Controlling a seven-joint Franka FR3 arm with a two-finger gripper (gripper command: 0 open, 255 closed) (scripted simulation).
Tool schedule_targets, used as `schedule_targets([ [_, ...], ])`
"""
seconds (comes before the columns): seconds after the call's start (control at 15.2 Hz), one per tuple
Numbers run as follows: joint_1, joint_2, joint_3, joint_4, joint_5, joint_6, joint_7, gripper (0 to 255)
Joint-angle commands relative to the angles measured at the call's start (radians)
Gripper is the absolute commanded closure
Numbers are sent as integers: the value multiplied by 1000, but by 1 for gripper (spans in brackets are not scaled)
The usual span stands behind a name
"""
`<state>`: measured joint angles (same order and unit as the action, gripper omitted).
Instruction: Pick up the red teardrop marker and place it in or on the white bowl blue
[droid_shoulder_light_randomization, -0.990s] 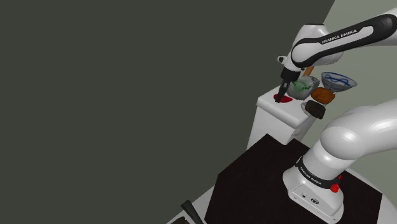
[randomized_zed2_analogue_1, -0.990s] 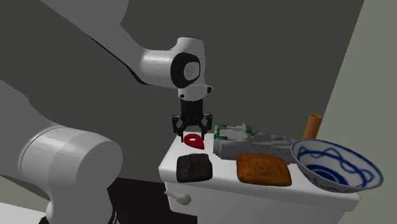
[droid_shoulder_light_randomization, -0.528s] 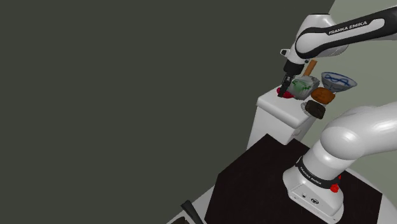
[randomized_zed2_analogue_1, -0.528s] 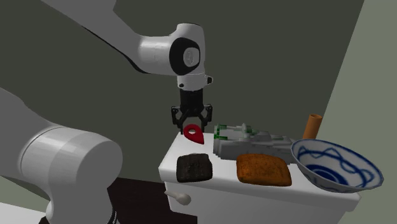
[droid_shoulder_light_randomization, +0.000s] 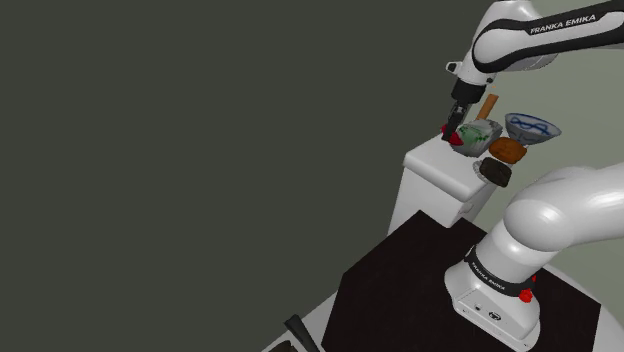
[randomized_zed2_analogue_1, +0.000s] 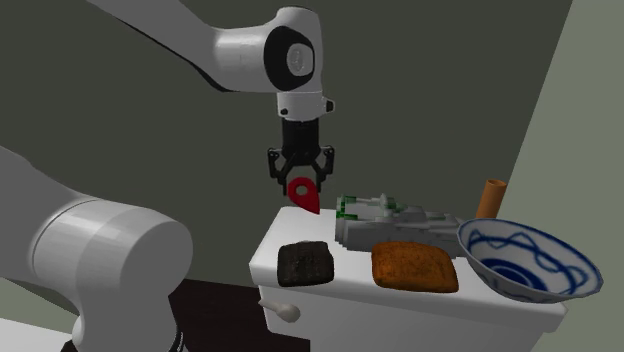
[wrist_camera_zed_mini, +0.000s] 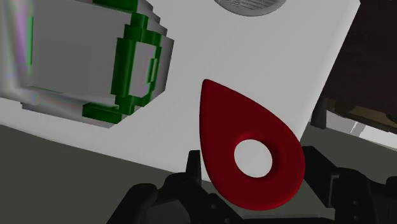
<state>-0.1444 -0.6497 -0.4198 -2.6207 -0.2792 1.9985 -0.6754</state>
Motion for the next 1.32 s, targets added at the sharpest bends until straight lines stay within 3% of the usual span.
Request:
schedule_targets([
  [0.0,-1,-13,6,21,3,-34,-3,255],
  [0.79,8,-41,42,159,31,-200,-8,255],
  [1.25,-35,33,-116,251,-34,-189,-187,255],
])
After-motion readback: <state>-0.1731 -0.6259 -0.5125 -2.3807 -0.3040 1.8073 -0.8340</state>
